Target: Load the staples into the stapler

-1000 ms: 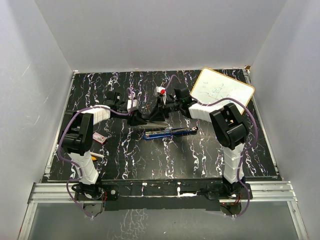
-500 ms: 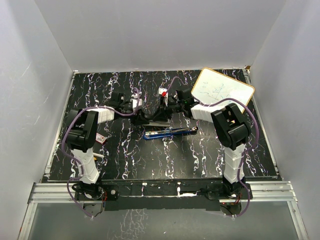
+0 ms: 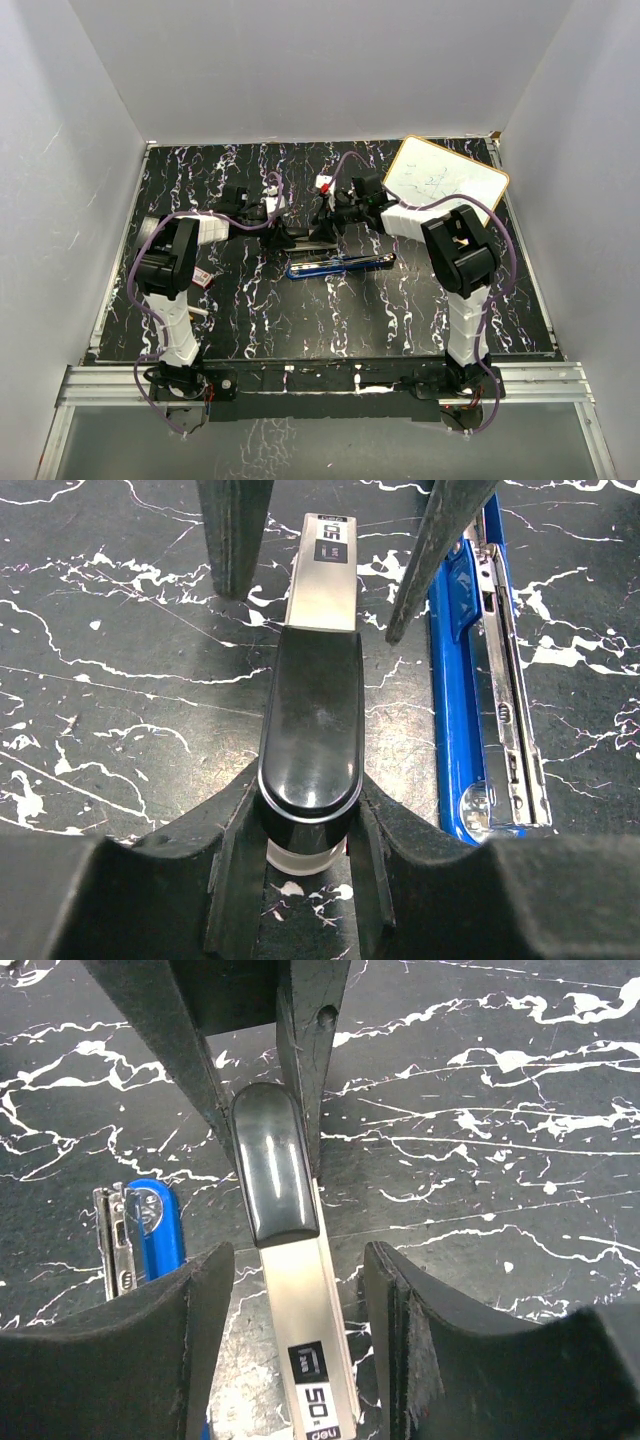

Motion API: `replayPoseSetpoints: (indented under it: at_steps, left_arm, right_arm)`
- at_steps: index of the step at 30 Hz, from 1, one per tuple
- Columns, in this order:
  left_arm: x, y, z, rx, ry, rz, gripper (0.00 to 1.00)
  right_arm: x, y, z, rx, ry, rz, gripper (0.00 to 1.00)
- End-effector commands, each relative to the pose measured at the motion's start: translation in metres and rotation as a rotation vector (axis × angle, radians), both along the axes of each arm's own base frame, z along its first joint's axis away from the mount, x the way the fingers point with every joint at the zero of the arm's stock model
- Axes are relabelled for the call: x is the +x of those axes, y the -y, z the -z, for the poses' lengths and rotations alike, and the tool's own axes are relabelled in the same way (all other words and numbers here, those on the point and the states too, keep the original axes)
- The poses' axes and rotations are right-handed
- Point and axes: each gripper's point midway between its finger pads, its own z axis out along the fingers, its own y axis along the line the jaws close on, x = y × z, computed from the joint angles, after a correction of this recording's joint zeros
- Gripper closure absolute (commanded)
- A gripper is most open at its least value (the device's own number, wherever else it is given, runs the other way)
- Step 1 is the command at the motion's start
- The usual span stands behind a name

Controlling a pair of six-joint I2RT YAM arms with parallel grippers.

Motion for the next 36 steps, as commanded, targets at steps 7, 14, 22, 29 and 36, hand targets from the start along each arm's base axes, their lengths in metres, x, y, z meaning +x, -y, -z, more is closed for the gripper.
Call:
replayPoseSetpoints:
  at_steps: [7, 14, 22, 29, 36]
  left_arm:
    - [0.001, 0.007, -0.008, -0.024, 0.01, 0.037, 1.0]
    - [-0.004, 0.009, -0.007, -0.024, 0.006, 0.057, 1.0]
    - [-0.007, 0.009, -0.011, -0.034, 0.014, 0.068, 0.78]
    - [-0.006, 0.006, -0.022, -0.104, 0.058, 0.055, 0.42]
    - [0.004, 0.011, -0.023, -0.157, 0.054, 0.037, 0.51]
  right_arm:
    - [0.005, -0.032, 0.0, -0.016, 0.045, -0.052, 0.38]
    - [0.002, -0.044, -0.001, -0.003, 0.026, -0.079, 0.47]
    - [0.001, -0.044, -0.016, 0.009, 0.043, -0.103, 0.85]
    - [0.003, -0.028, -0.034, 0.038, 0.055, -0.101, 0.92]
    - [0.003, -0.026, -0.048, 0.068, 0.039, -0.103, 0.92]
